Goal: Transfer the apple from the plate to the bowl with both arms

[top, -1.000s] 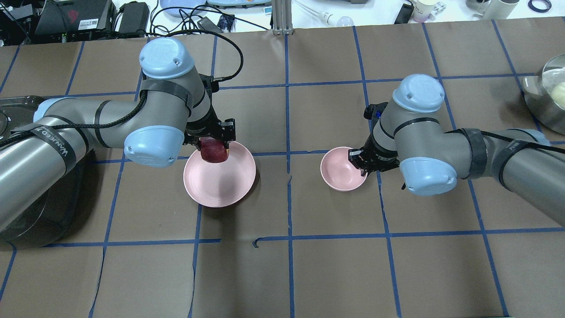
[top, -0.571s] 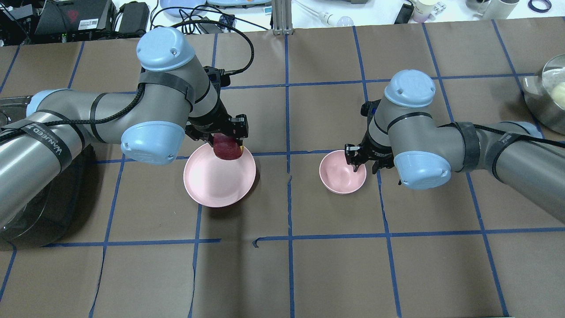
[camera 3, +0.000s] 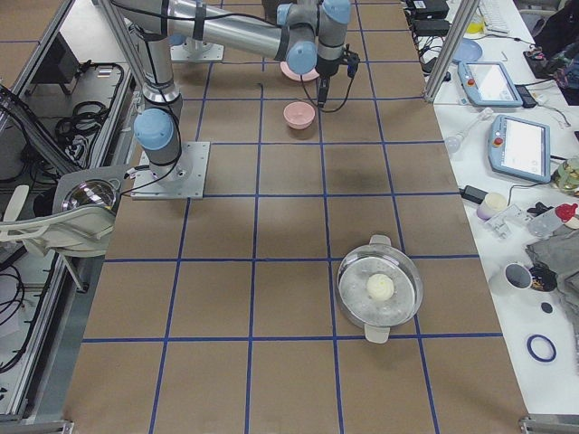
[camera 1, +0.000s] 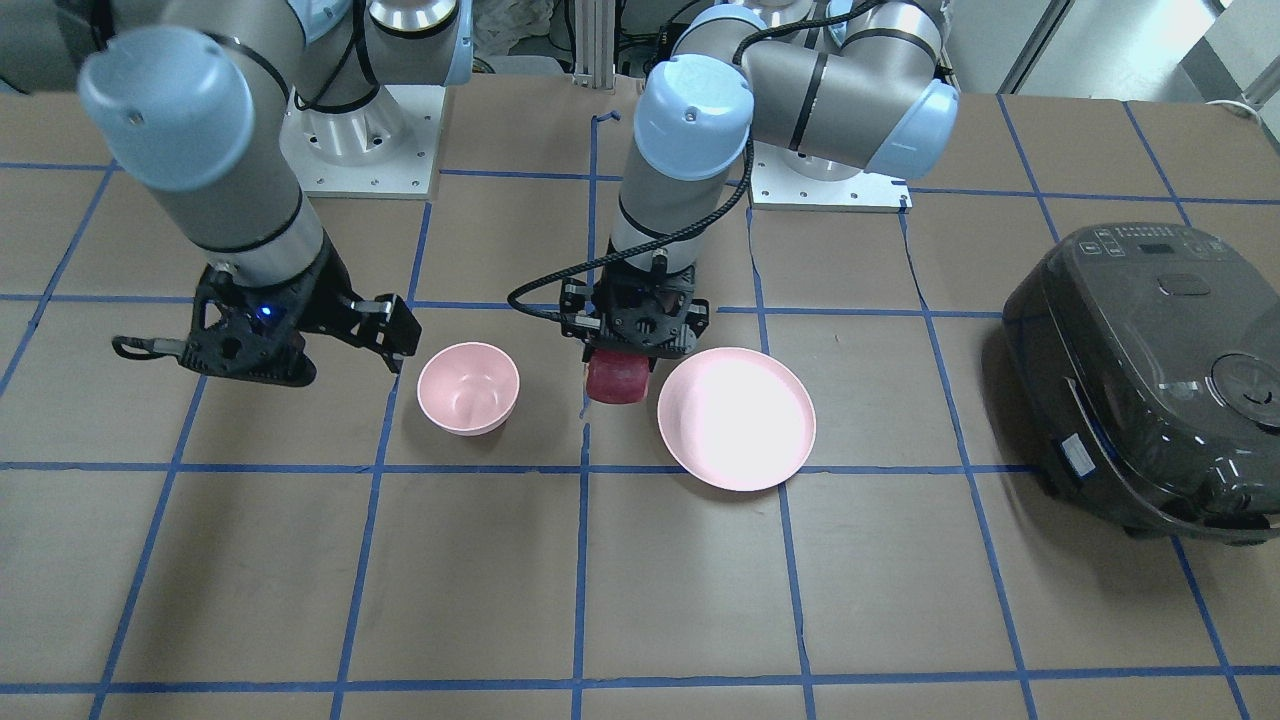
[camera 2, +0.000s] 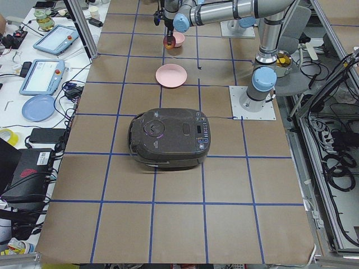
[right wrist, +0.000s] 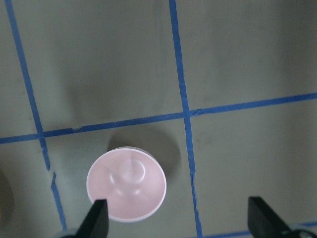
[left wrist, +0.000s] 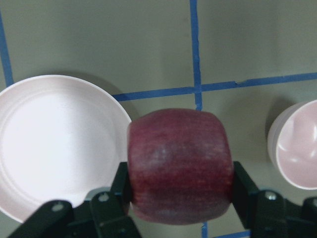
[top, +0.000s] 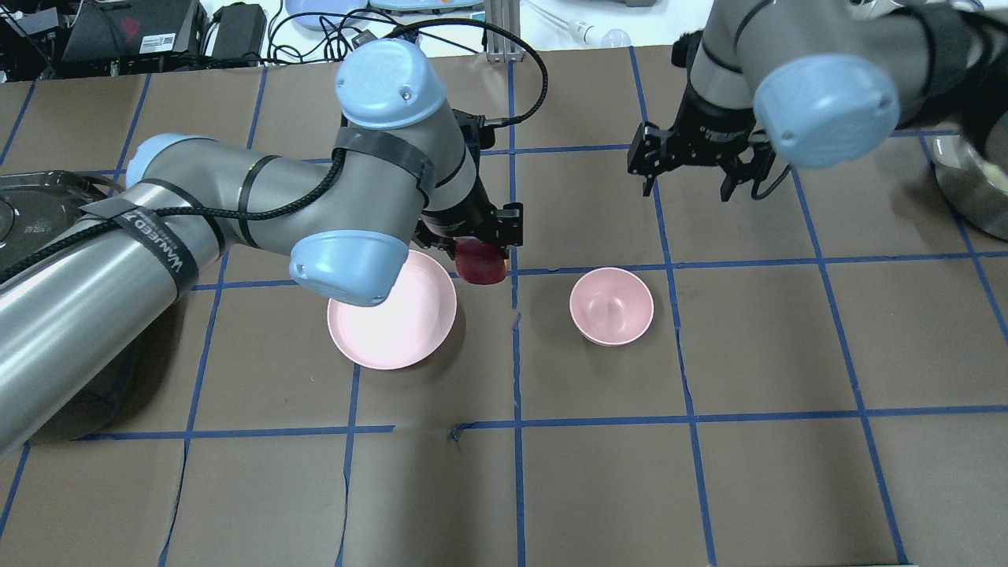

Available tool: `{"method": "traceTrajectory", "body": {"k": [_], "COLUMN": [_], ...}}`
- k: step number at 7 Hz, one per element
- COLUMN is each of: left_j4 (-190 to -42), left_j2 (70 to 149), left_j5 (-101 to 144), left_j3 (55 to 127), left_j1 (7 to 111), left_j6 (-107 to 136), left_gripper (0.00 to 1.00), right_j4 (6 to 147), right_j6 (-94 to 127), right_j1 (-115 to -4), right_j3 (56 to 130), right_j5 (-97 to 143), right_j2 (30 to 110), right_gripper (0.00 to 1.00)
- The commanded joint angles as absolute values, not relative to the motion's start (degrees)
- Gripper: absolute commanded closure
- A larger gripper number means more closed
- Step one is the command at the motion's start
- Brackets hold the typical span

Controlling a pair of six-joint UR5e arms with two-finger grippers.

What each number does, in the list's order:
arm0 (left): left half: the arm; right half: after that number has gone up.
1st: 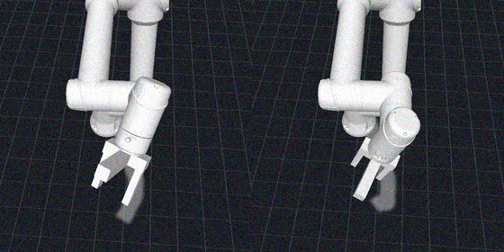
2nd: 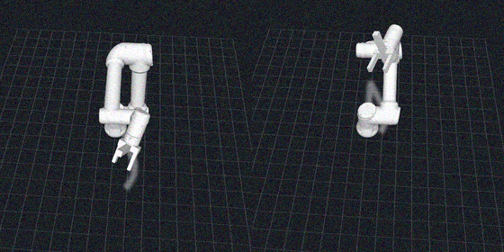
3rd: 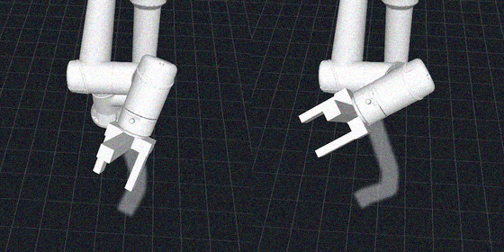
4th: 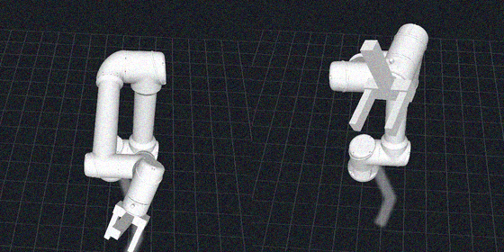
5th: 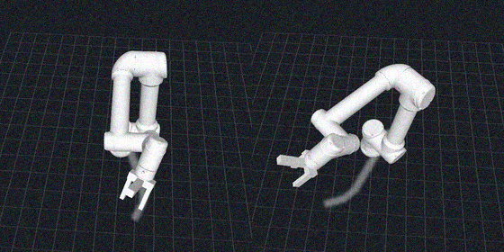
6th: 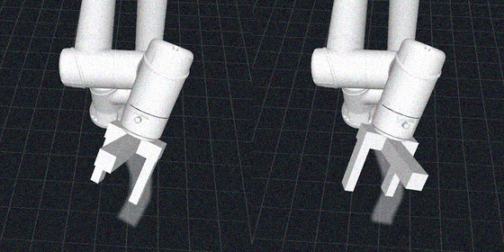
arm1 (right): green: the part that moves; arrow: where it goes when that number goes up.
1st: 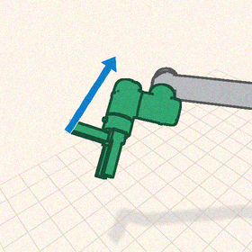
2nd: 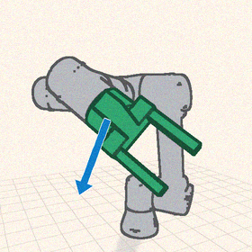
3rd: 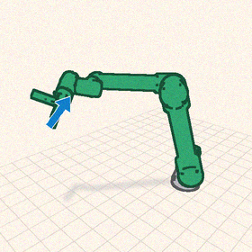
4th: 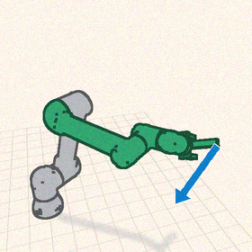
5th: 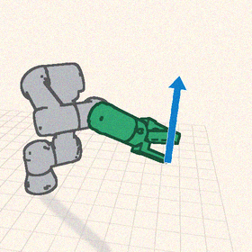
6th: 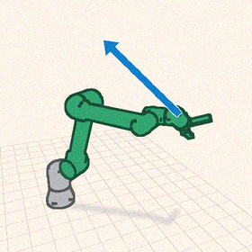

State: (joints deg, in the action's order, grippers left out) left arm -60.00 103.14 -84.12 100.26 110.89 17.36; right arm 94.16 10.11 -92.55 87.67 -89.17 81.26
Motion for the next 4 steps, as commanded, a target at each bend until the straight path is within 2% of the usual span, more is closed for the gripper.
{"method": "traceTrajectory", "body": {"k": [1, 4], "left_j4": [-53.5, -45.2], "left_j2": [106.0, 111.6], "left_j5": [-84.1, -82.3], "left_j3": [100.2, 99.9], "left_j1": [117.6, 121.3], "left_j6": [24.8, 31.3], "left_gripper": [0.91, 0.88], "right_j4": [84.3, 83.0], "right_j6": [10.2, 8.9], "right_j1": [-93.3, -93.4], "right_j3": [80.9, 82.1], "right_j5": [-88.6, -89.3], "right_j2": [85.8, 88.9], "right_gripper": [0.0, 0.0]}}
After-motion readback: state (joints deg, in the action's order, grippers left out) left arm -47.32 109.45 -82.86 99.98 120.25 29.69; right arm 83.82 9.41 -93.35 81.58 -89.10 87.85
